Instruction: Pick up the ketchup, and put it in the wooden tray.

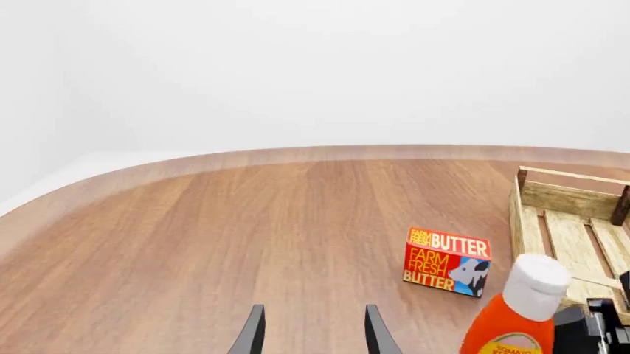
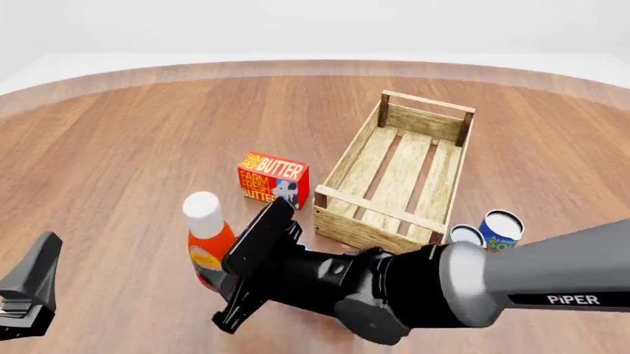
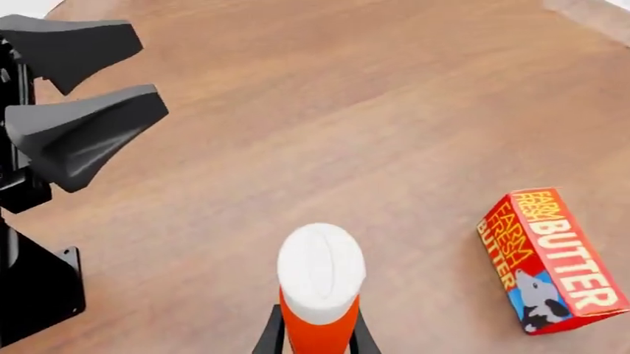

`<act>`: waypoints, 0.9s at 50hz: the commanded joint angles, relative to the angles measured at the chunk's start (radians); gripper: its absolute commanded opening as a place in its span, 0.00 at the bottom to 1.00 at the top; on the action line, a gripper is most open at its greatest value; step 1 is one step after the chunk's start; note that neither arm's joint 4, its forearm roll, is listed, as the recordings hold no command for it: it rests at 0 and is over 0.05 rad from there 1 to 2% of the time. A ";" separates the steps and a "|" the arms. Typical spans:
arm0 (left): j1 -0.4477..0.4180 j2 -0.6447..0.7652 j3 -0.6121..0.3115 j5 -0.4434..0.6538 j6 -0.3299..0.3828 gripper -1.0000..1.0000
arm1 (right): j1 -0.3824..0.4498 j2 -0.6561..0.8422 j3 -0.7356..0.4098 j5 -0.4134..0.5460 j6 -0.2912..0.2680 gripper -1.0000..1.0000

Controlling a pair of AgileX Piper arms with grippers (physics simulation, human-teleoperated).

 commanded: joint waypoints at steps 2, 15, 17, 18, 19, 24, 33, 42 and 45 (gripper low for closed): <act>0.000 0.000 0.000 0.000 0.000 1.00 | -0.083 -0.118 -0.095 0.158 -0.033 0.00; 0.000 0.000 0.000 0.000 0.000 1.00 | -0.216 -0.138 -0.168 0.266 -0.050 0.00; 0.000 0.000 0.000 0.000 0.000 1.00 | -0.243 -0.152 -0.168 0.276 -0.050 0.00; 0.000 0.000 0.000 0.000 0.000 1.00 | -0.254 -0.155 -0.169 0.283 -0.053 0.00; 0.000 0.000 0.000 0.000 0.000 1.00 | -0.264 -0.160 -0.169 0.287 -0.056 0.00; 0.000 0.000 0.000 0.000 0.000 1.00 | -0.324 -0.187 -0.159 0.299 -0.058 0.00; 0.000 0.000 0.000 0.000 0.000 1.00 | -0.435 -0.225 -0.129 0.287 -0.066 0.00; 0.000 0.000 0.000 0.000 0.000 1.00 | -0.565 -0.233 -0.107 0.274 -0.078 0.00; 0.000 0.000 0.000 0.000 0.000 1.00 | -0.584 -0.239 -0.095 0.260 -0.081 0.00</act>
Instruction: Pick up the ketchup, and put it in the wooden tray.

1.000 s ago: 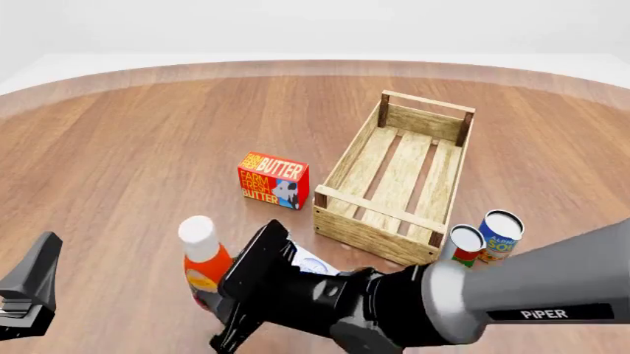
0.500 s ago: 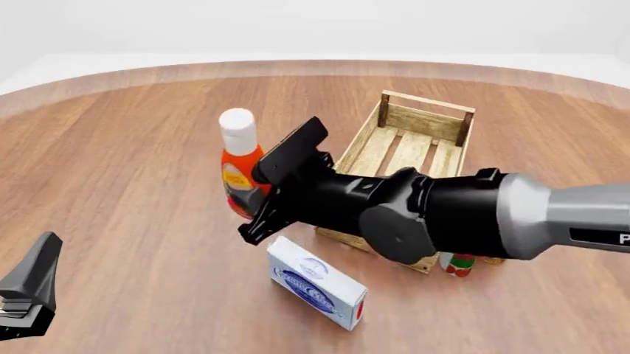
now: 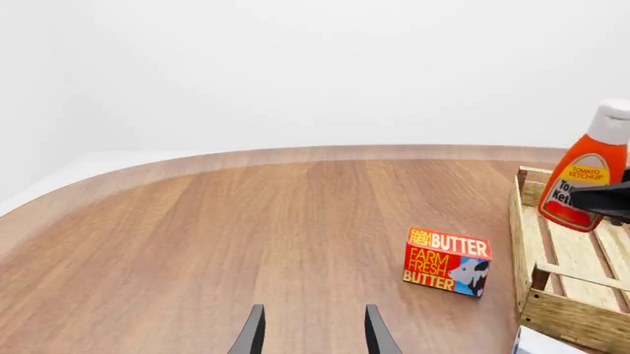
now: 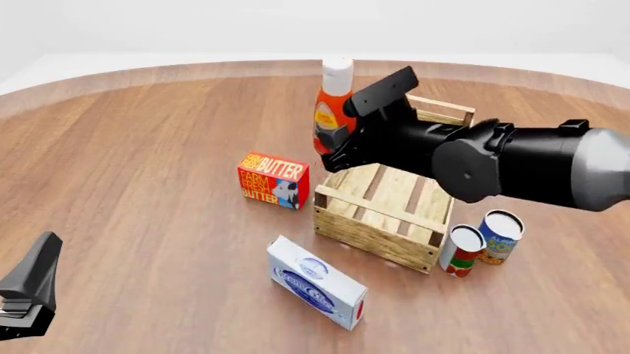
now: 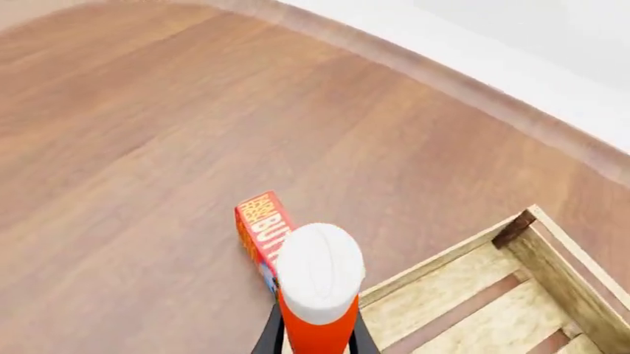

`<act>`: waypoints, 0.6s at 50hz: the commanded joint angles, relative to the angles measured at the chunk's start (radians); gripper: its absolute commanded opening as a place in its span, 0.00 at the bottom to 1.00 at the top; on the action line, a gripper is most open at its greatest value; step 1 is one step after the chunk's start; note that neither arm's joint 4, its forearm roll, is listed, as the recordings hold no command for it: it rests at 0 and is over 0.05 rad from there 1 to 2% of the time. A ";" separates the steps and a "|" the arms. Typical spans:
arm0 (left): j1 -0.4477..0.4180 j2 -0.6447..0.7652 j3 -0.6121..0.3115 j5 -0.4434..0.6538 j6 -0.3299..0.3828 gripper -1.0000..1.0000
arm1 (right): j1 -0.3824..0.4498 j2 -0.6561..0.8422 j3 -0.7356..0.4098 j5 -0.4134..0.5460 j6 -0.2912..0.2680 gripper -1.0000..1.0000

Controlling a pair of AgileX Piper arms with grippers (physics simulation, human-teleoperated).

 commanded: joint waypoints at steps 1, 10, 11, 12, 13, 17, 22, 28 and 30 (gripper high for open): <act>0.000 0.000 0.000 0.000 0.000 1.00 | -0.141 -0.019 0.024 -0.016 0.000 0.00; 0.000 0.000 0.000 0.000 0.000 1.00 | -0.187 -0.001 0.040 -0.051 0.005 0.00; 0.000 0.000 0.000 0.000 0.000 1.00 | -0.193 0.003 0.042 -0.057 0.005 0.00; 0.000 0.000 0.000 0.000 0.000 1.00 | -0.197 0.008 0.043 -0.062 0.008 0.00; 0.000 0.000 0.000 0.000 0.000 1.00 | -0.205 0.020 0.043 -0.070 0.007 0.00; 0.000 0.000 0.000 0.000 0.000 1.00 | -0.230 0.051 0.045 -0.096 0.016 0.00; 0.000 0.000 0.000 0.000 0.000 1.00 | -0.252 0.081 0.052 -0.133 0.030 0.00; 0.000 0.000 0.000 0.000 0.000 1.00 | -0.277 0.128 0.067 -0.194 0.039 0.00; 0.000 0.000 0.000 0.000 0.000 1.00 | -0.277 0.142 0.075 -0.223 0.042 0.00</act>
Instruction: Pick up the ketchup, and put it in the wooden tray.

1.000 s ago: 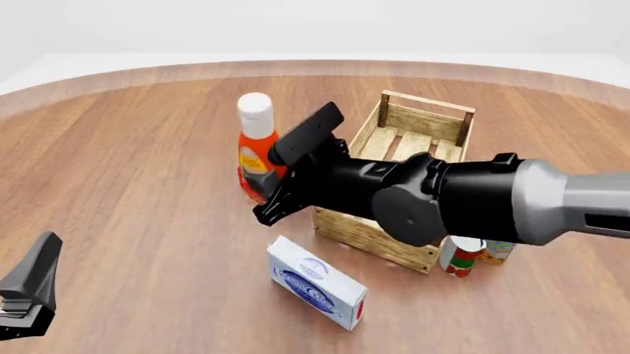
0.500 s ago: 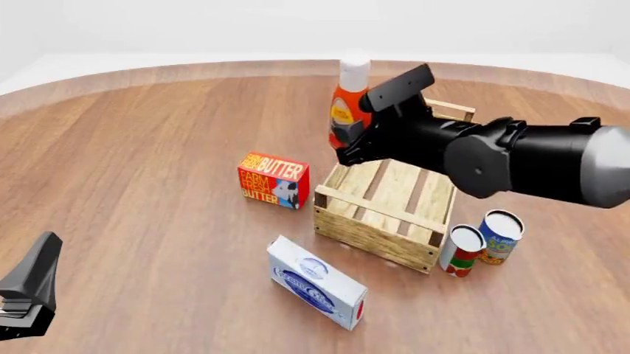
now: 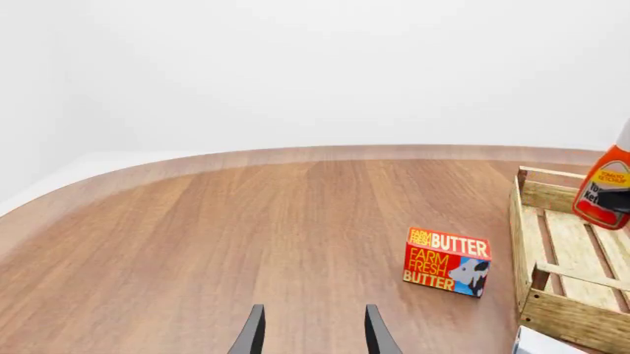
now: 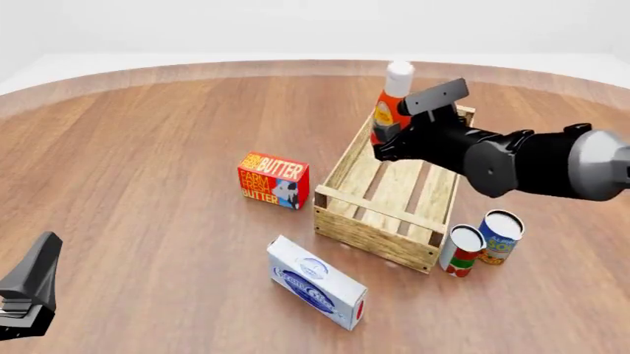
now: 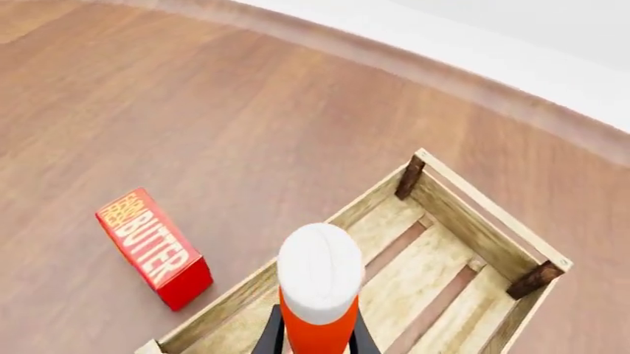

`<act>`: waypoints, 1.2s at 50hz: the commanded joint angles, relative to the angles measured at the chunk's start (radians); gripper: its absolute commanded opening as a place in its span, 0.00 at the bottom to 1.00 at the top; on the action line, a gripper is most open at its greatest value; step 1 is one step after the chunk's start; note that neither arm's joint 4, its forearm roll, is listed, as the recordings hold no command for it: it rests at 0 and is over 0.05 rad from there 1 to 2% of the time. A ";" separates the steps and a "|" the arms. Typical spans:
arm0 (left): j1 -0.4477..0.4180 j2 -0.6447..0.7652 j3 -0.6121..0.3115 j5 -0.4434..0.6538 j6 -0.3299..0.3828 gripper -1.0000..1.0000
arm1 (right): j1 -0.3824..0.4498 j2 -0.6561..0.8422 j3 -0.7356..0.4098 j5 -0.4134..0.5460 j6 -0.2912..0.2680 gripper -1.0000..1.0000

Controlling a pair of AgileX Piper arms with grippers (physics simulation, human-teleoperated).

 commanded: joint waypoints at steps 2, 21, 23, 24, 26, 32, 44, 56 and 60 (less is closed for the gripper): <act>0.000 0.000 0.000 0.000 0.000 1.00 | -0.049 0.074 0.021 -0.106 0.029 0.00; 0.000 0.000 0.000 0.000 0.000 1.00 | -0.060 0.213 -0.018 -0.165 0.043 0.00; 0.000 0.000 0.000 0.000 0.000 1.00 | -0.060 0.216 -0.020 -0.166 0.044 0.00; 0.000 0.000 0.000 0.000 0.000 1.00 | -0.064 0.222 -0.020 -0.168 0.045 0.00; 0.000 0.000 0.000 0.000 0.000 1.00 | -0.064 0.226 -0.020 -0.171 0.045 0.00; 0.000 0.000 0.000 0.000 0.000 1.00 | -0.075 0.253 -0.014 -0.188 0.049 0.00; 0.004 -0.002 0.000 0.002 0.000 1.00 | -0.093 0.300 -0.013 -0.213 0.045 0.00; 0.004 0.003 0.000 -0.003 0.000 1.00 | -0.103 0.321 -0.011 -0.223 0.048 0.00; 0.004 0.002 0.000 -0.003 0.000 1.00 | -0.108 0.332 -0.012 -0.227 0.047 0.00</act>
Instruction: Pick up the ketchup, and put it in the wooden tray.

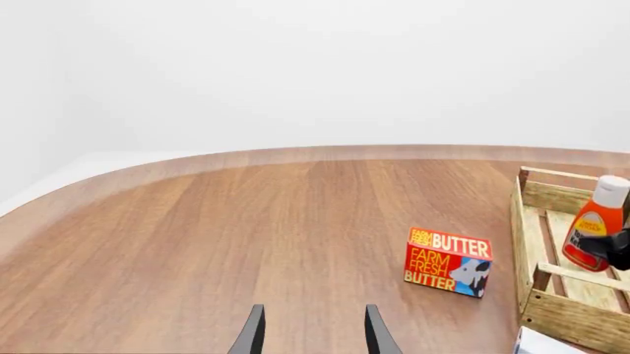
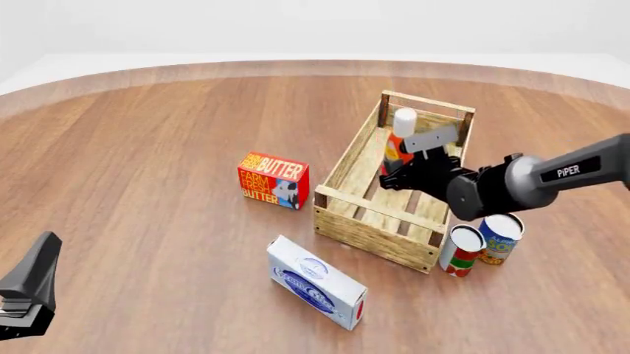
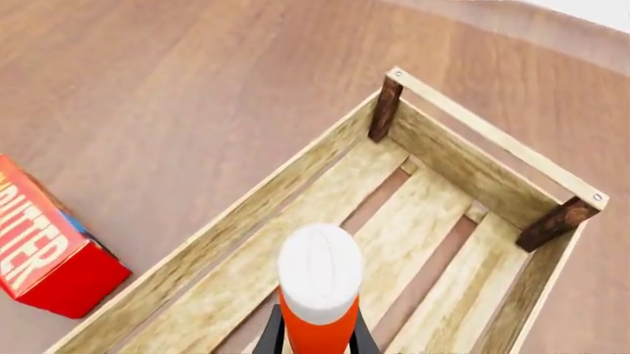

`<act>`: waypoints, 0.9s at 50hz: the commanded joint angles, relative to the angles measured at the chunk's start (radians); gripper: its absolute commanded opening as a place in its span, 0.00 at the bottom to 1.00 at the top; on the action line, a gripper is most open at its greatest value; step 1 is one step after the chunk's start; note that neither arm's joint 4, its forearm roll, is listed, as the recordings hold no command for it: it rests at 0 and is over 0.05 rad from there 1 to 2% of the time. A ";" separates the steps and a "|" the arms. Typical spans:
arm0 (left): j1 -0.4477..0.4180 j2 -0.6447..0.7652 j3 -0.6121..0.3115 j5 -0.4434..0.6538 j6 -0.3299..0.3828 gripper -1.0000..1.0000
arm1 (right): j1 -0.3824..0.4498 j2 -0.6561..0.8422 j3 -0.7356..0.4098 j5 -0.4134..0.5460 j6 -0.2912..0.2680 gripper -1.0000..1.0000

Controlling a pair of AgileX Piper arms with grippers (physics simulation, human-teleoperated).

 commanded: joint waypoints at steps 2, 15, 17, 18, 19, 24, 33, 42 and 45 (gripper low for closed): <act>0.001 0.002 0.000 -0.002 0.000 1.00 | -0.012 0.025 -0.004 -0.016 0.016 0.00; 0.001 0.001 0.001 -0.001 0.000 1.00 | -0.012 0.042 0.001 -0.029 0.025 0.00; 0.001 0.001 0.001 -0.001 0.000 1.00 | -0.014 0.046 0.001 -0.030 0.025 0.00; 0.001 0.001 0.001 -0.001 0.000 1.00 | -0.014 0.046 0.001 -0.030 0.025 0.00; 0.001 0.000 0.001 -0.001 0.000 1.00 | -0.013 0.046 0.002 -0.031 0.025 0.00; 0.001 0.001 0.001 -0.001 0.000 1.00 | -0.013 0.046 0.002 -0.029 0.026 1.00; 0.001 0.001 0.001 -0.002 0.000 1.00 | -0.016 0.039 0.000 -0.023 0.021 1.00; 0.001 0.001 0.001 -0.001 0.000 1.00 | -0.020 0.014 0.010 -0.017 0.010 1.00; 0.001 0.000 0.001 0.000 0.000 1.00 | -0.022 -0.007 0.017 -0.014 0.004 1.00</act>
